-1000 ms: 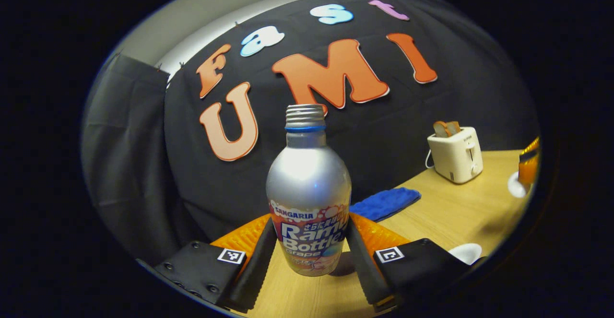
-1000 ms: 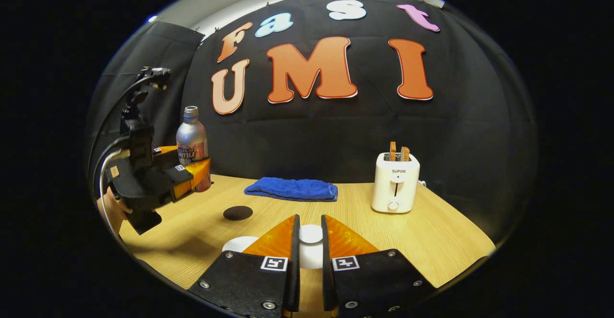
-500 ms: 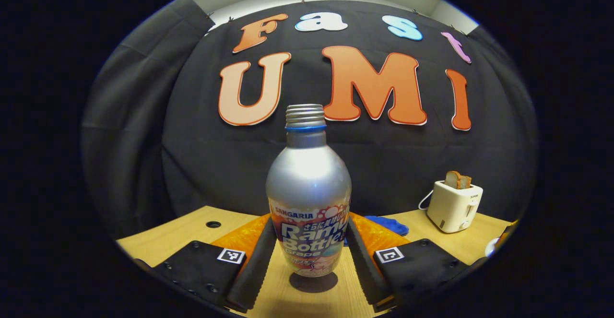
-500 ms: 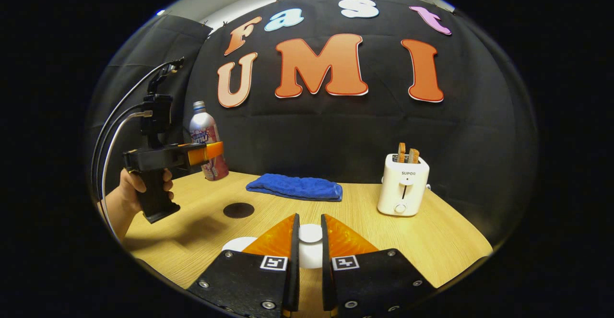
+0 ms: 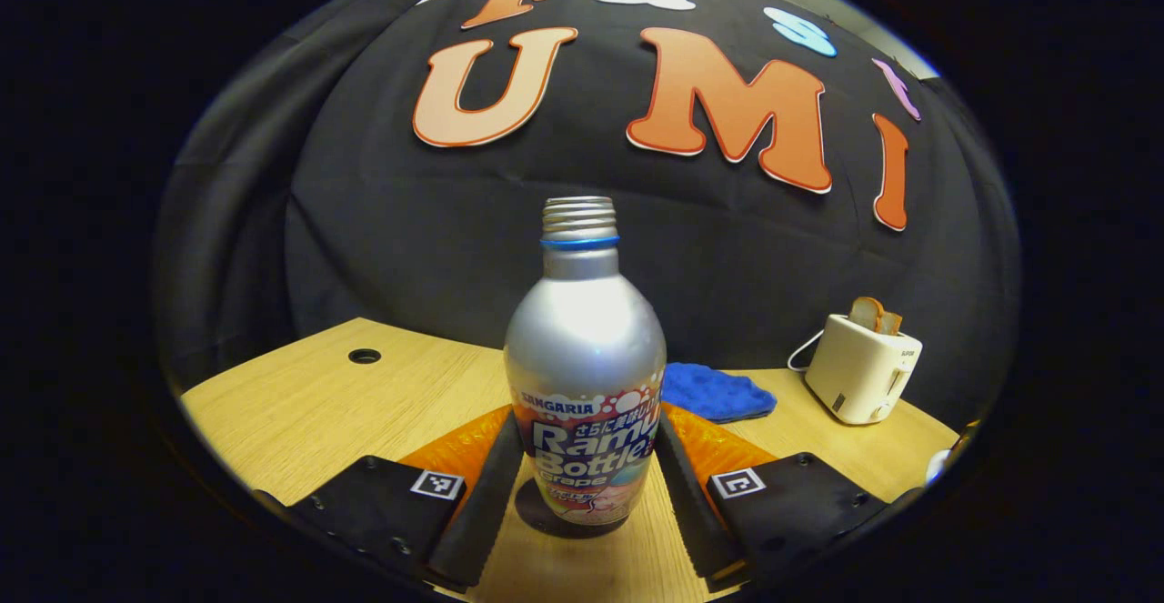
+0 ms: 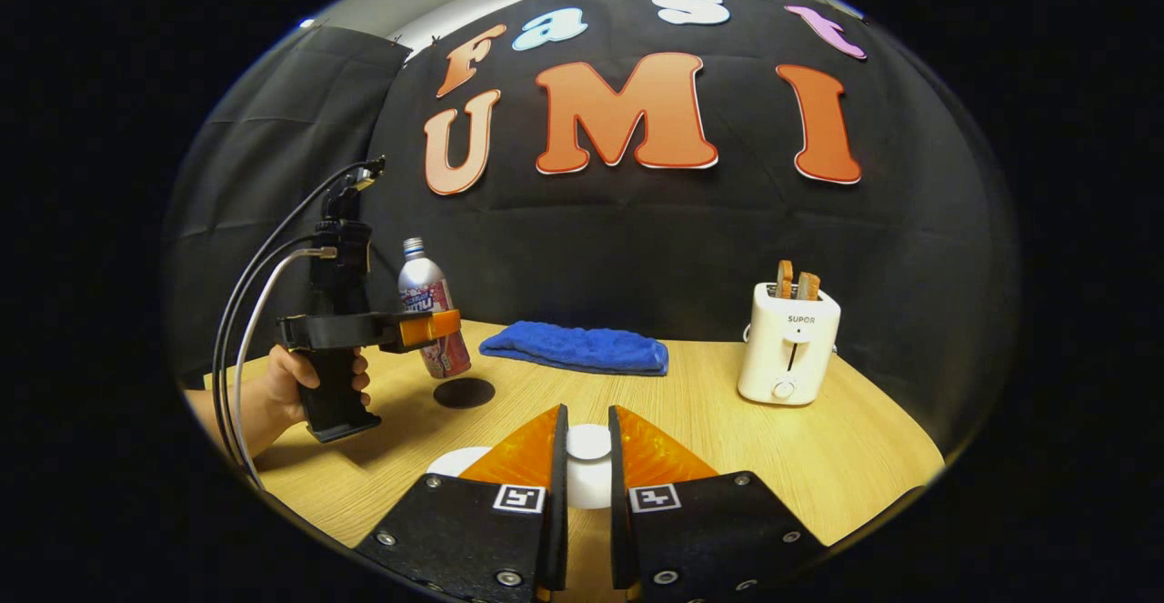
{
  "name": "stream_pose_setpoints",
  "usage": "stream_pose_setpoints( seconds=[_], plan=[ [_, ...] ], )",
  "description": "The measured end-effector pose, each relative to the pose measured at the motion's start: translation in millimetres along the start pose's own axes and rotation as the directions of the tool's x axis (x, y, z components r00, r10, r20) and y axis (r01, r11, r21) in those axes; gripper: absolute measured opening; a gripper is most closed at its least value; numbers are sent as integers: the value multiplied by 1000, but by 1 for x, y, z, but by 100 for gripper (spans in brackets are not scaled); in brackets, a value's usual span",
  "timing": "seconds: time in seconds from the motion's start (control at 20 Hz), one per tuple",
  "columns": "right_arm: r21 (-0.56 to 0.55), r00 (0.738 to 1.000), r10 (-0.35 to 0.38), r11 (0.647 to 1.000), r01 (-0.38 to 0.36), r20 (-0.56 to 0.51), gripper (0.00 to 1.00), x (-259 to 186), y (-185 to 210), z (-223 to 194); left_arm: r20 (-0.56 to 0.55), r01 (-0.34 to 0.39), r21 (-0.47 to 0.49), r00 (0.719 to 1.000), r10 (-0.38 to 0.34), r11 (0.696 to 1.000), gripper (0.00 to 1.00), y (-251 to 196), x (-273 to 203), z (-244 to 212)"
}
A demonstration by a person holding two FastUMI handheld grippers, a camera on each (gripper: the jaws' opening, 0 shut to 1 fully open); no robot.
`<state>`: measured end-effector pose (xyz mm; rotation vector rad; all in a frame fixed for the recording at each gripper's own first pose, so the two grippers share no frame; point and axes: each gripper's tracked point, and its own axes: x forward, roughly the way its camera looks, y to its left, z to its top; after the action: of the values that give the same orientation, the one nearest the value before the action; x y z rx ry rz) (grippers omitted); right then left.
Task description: Open the teacup lid with one hand, grasp the water bottle and pour water into the teacup with the other hand; after pouring, place the water bottle on the coaster and then close the teacup lid.
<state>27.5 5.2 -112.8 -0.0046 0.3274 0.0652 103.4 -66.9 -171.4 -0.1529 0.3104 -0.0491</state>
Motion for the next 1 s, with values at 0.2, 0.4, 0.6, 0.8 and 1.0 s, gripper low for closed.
stream_pose_setpoints(
  seconds=[0.2,0.4,0.6,0.8,1.0],
  plan=[
    [4,1000,23,1000,-23,-1,19,4,8,-1,-48,-3,12,999,4,1000,83,2,5,-15],
    [4,999,40,999,-40,-4,19,5,14,-1,-88,-2,29,996,4,1000,80,4,7,-26],
    [2,998,57,998,-57,-14,19,5,24,-4,-78,5,23,997,-3,1000,80,4,10,-28],
    [1,997,74,997,-74,-4,19,5,34,-1,-122,21,35,992,-17,999,88,4,6,-38],
    [-2,995,103,995,-103,6,19,8,47,0,-67,48,55,997,-44,997,94,-3,0,-23]
  ],
)
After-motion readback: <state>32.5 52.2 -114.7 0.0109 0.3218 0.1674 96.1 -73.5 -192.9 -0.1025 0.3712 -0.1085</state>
